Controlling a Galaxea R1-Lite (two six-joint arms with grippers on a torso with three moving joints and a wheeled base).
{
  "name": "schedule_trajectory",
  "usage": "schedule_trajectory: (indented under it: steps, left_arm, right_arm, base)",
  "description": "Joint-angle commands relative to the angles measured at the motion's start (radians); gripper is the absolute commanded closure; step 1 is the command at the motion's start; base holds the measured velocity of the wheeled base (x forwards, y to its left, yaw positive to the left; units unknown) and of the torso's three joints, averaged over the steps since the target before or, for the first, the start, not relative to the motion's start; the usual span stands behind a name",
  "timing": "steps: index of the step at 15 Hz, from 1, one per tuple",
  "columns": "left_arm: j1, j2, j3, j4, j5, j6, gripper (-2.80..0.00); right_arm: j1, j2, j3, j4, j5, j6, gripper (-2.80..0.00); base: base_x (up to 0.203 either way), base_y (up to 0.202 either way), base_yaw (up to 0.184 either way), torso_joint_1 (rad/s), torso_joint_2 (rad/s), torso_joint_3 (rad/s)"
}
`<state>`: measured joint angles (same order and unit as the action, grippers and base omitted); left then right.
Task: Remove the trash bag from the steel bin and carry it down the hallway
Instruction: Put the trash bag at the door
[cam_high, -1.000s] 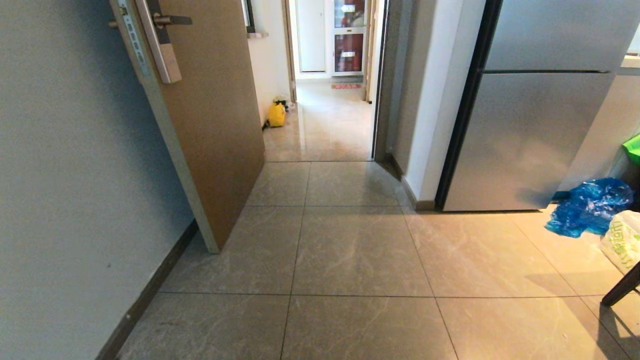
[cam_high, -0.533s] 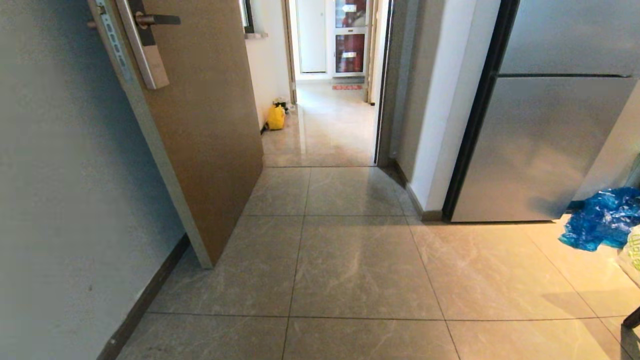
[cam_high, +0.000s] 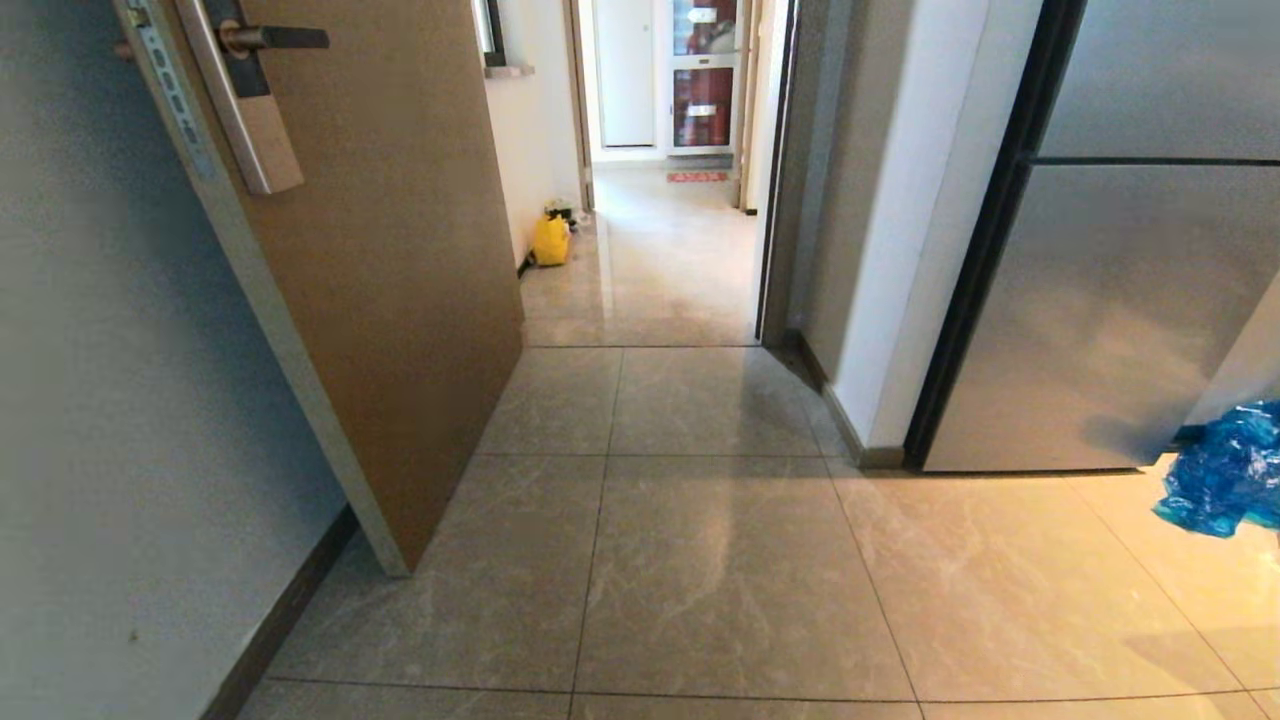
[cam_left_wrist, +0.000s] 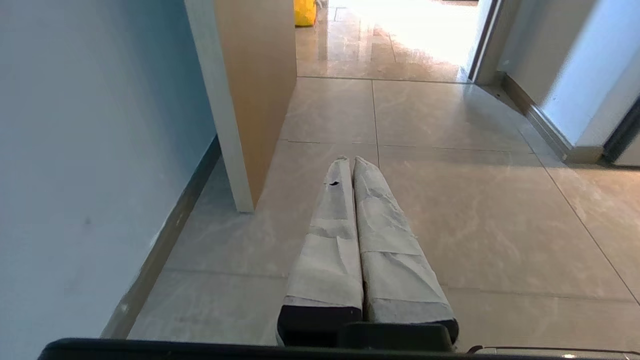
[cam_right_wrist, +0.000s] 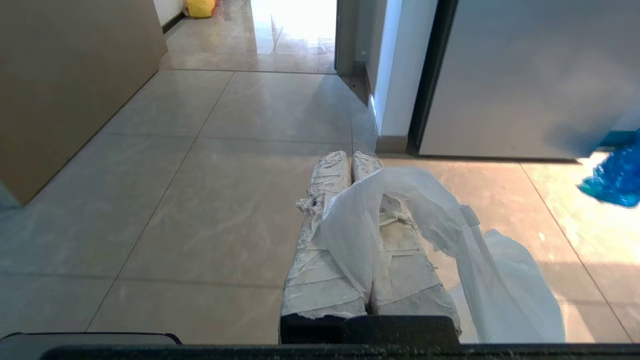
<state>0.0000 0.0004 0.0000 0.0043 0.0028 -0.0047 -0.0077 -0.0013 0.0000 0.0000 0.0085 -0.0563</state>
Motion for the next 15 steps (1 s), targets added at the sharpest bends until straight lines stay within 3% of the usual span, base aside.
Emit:
schedule_trajectory:
  steps: [1,15]
  left_arm:
    - [0.000,0.000,0.000,0.000,0.000,0.000,0.00]
    - [0.000,0.000,0.000,0.000,0.000,-0.001,0.00]
  right_arm:
    - [0.000,0.001,0.000,-0.001,0.001,-0.002,0.00]
    - [0.000,0.001,0.000,-0.002,-0.002,0.012,0.00]
  base:
    - [0.191,0.000,0.000,0.000,0.00,0.005]
    - [0.193,0.000,0.000,0.003,0.00,0.003]
